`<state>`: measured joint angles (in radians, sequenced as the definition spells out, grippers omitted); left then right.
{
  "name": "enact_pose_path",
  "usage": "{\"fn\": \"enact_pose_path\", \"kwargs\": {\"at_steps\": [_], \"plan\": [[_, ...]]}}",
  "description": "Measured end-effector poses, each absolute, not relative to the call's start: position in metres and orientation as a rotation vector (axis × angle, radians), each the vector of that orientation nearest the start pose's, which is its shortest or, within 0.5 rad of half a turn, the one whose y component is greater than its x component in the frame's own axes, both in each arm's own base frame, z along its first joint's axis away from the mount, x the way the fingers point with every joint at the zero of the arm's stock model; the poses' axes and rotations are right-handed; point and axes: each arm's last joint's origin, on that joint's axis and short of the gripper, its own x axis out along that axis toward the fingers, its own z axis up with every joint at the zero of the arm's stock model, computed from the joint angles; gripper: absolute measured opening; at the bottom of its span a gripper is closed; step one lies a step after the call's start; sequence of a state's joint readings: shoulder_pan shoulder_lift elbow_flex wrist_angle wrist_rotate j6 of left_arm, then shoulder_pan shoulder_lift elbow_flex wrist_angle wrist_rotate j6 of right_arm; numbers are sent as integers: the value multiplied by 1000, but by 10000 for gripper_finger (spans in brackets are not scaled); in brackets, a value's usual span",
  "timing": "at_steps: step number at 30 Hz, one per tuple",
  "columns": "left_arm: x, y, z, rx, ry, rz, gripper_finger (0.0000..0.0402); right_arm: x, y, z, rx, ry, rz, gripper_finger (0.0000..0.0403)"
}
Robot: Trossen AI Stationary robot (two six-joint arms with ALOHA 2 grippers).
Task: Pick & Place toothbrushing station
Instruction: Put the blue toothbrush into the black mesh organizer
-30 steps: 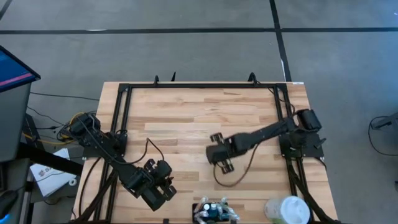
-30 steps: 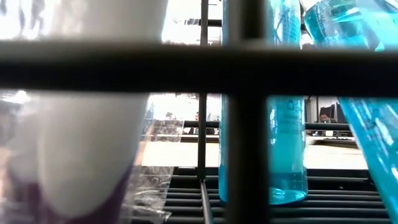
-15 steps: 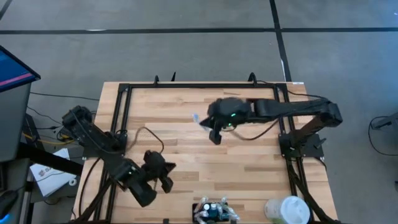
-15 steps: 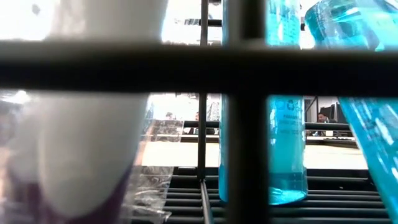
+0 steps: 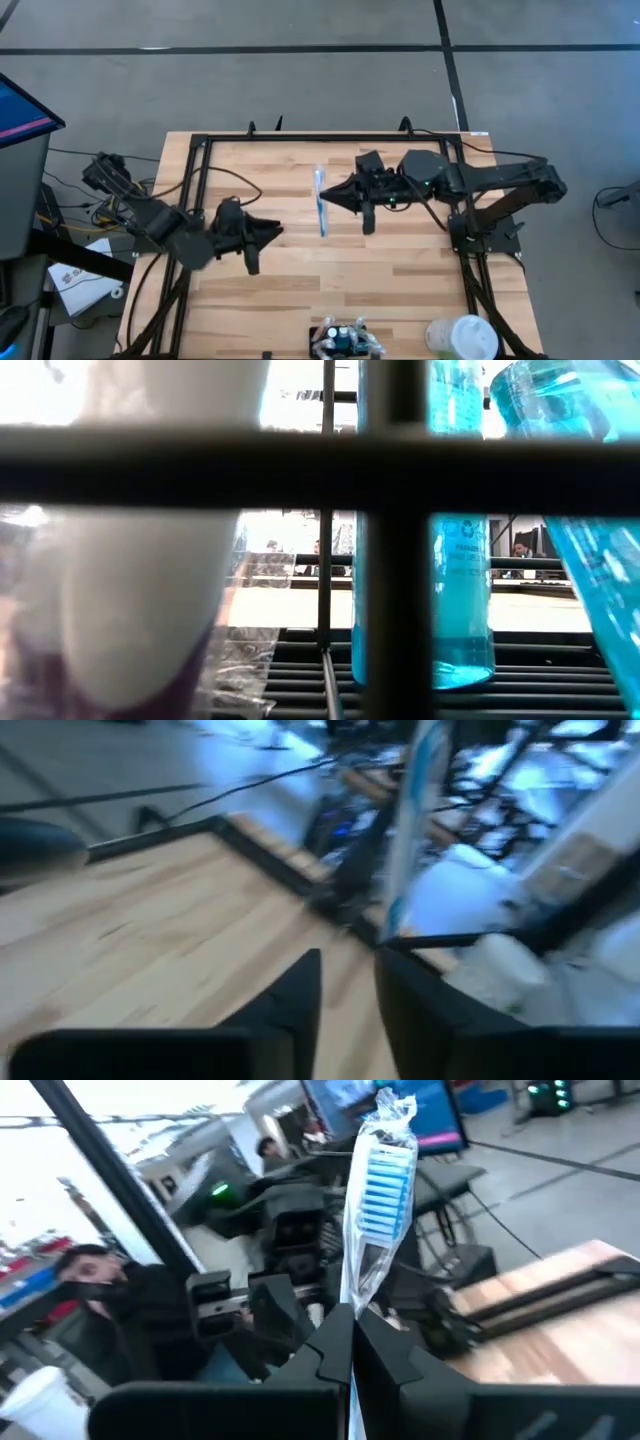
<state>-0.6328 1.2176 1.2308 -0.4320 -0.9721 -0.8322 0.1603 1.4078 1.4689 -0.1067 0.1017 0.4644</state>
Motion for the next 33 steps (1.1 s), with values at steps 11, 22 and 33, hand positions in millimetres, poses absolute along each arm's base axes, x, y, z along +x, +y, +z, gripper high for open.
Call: {"fn": "enact_pose_path", "kwargs": {"at_steps": [11,22,33], "plan": [[242,-119,404,-455,10,220,232,315,79,435,469,7,148,0],[267,-114,402,-453,-3,6,290,320,82,430,490,15,155,0],[287,-119,394,-465,-42,-36,290,318,85,437,510,-32,191,0]]}}
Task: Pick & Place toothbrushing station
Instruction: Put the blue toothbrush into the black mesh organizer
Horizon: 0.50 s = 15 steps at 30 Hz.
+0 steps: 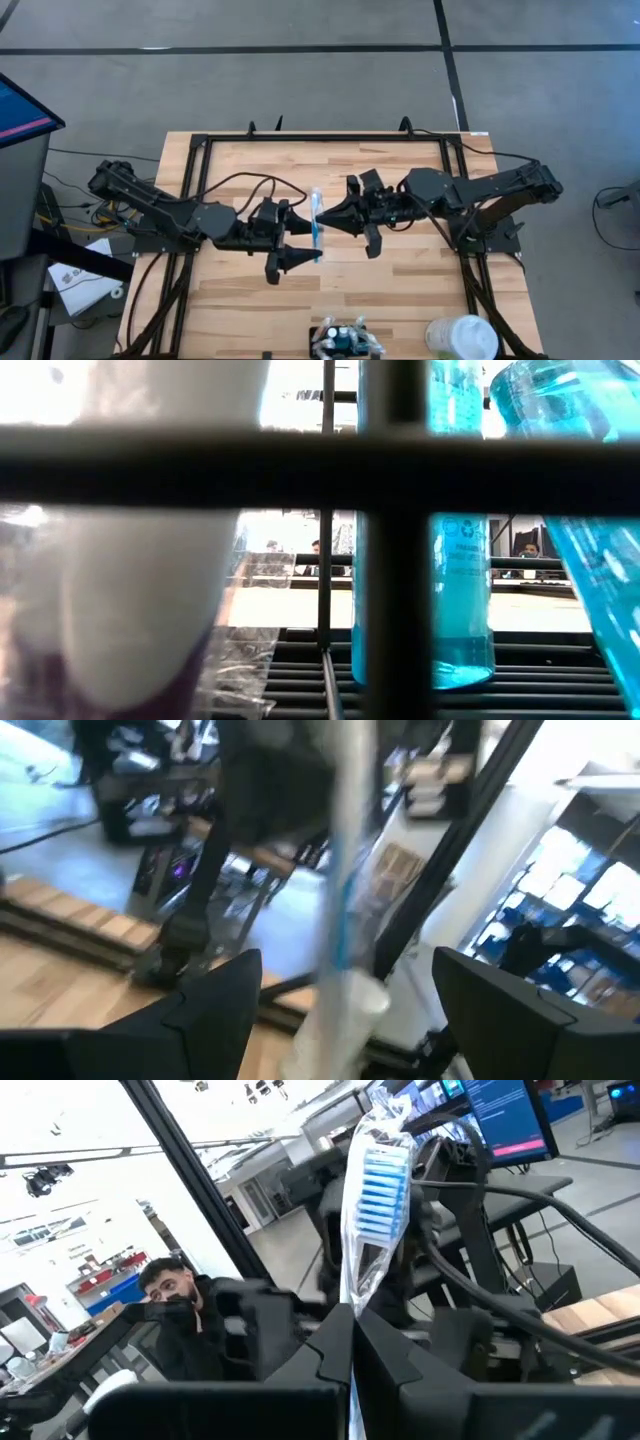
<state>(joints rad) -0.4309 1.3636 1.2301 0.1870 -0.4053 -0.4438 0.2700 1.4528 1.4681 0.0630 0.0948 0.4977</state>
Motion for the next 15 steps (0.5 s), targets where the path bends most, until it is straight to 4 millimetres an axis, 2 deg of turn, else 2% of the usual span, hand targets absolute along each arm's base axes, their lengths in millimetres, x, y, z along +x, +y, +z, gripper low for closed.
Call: {"fn": "enact_pose_path", "kwargs": {"at_steps": [4,8,12,15], "plan": [[290,-118,396,-462,-67,-62,285,318,86,437,511,-31,186,0],[290,-118,396,-463,-69,-69,261,318,86,437,511,-31,185,0],[290,-118,396,-465,-68,-80,211,318,86,437,511,-31,184,0],[290,-118,396,-471,-67,-81,157,318,86,437,511,-32,183,0]]}}
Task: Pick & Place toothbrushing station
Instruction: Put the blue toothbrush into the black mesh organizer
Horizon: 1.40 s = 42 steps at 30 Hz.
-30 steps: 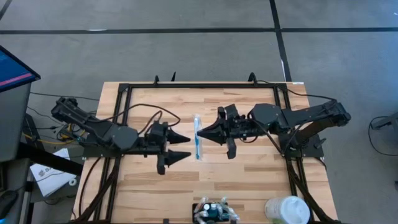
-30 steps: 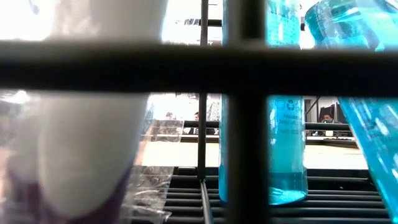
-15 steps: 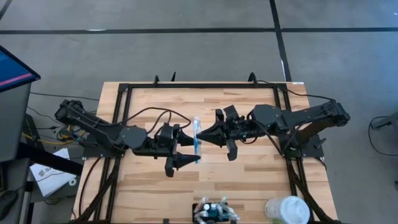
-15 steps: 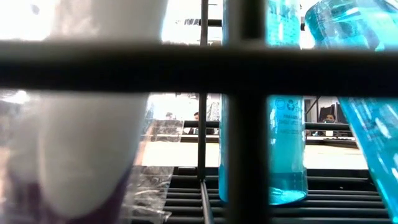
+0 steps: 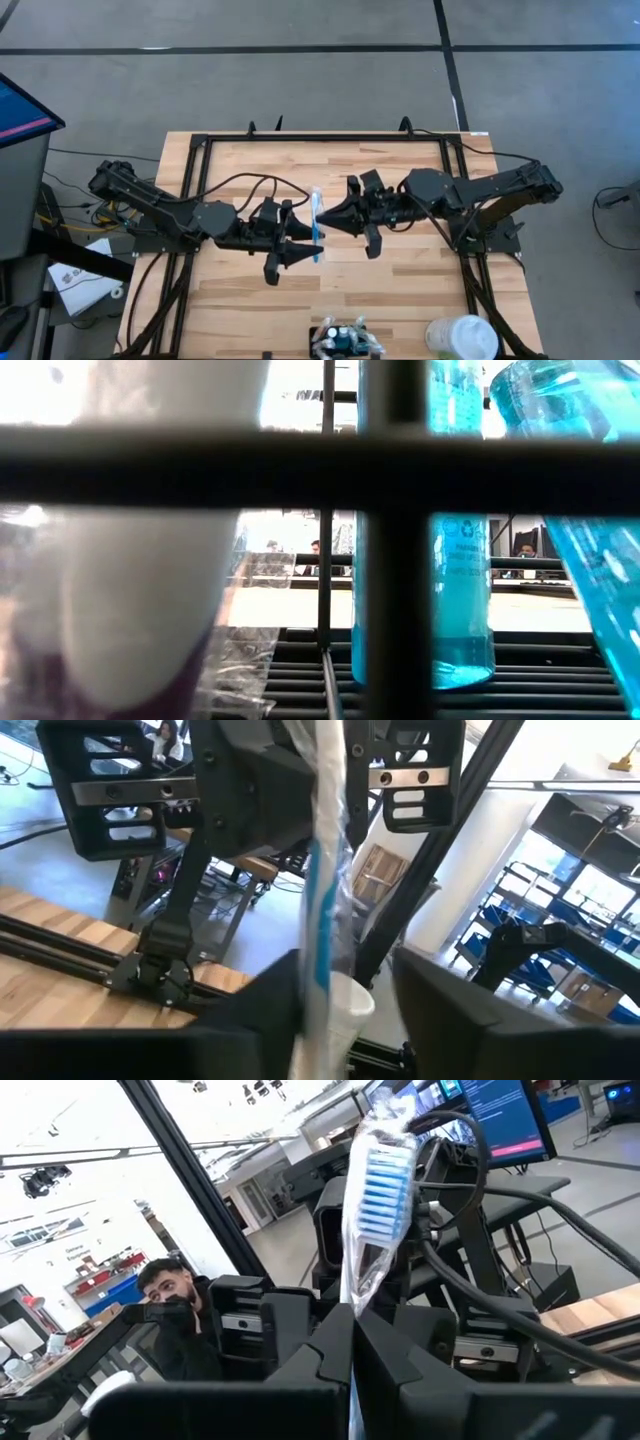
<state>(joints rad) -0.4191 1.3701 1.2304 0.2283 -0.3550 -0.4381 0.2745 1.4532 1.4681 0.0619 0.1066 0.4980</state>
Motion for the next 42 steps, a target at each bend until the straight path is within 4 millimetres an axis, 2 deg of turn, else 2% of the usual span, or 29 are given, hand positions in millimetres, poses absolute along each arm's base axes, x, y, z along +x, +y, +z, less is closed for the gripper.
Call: {"fn": "enact_pose_path", "kwargs": {"at_steps": [5,7,11,15,19,24,29,35,42], "plan": [[290,-118,396,-464,-65,-87,39,318,86,437,497,-36,184,0],[290,-118,396,-469,-63,-93,18,318,86,437,486,-40,188,0],[289,-120,396,-480,-60,-98,20,318,87,437,499,-35,201,4],[287,-125,396,-480,-61,-82,16,317,87,438,530,-28,220,35],[285,-129,395,-482,-63,-66,16,313,90,441,561,-33,231,95],[284,-129,395,-506,-61,-62,16,310,98,440,576,-20,256,190],[295,-133,385,-528,-40,-50,16,308,104,440,574,-6,272,262],[312,-143,370,-535,-50,-63,16,308,105,436,568,30,267,277],[313,-144,370,-538,-57,-70,16,308,105,424,582,152,227,275]]}}
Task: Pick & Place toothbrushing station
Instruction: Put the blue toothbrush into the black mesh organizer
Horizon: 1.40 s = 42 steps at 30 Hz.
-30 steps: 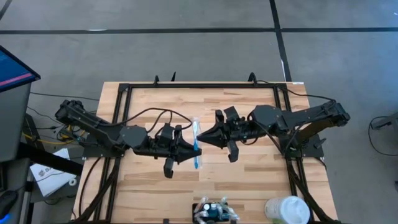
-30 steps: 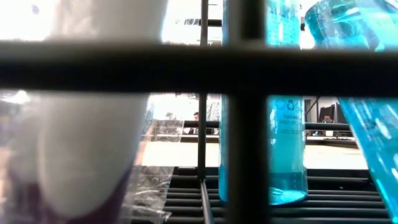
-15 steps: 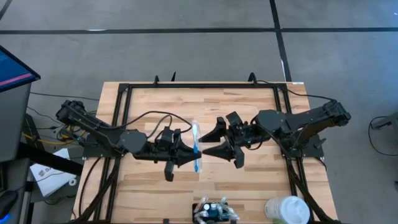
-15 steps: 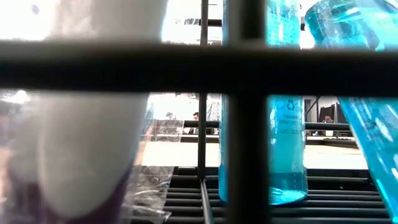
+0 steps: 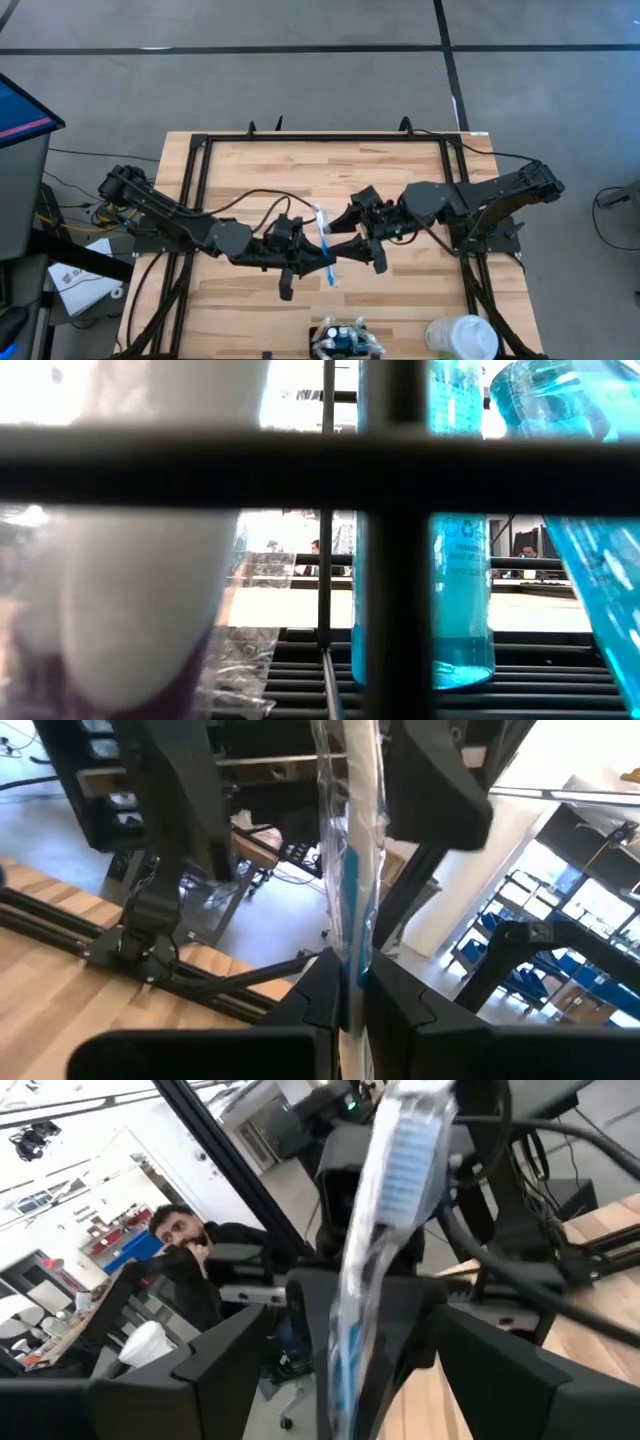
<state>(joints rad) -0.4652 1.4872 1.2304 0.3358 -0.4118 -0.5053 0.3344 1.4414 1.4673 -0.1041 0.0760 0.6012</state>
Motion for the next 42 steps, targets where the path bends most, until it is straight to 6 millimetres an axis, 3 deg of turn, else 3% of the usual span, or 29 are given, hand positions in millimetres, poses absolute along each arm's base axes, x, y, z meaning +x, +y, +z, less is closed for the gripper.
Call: {"fn": "enact_pose_path", "kwargs": {"at_steps": [32,36,42], "plan": [[316,-134,368,-548,-21,-72,16,314,101,424,635,127,213,272],[317,-134,367,-547,-19,-71,16,314,101,424,635,128,214,250],[317,-134,366,-541,-8,-67,16,314,101,424,634,128,214,174]]}}
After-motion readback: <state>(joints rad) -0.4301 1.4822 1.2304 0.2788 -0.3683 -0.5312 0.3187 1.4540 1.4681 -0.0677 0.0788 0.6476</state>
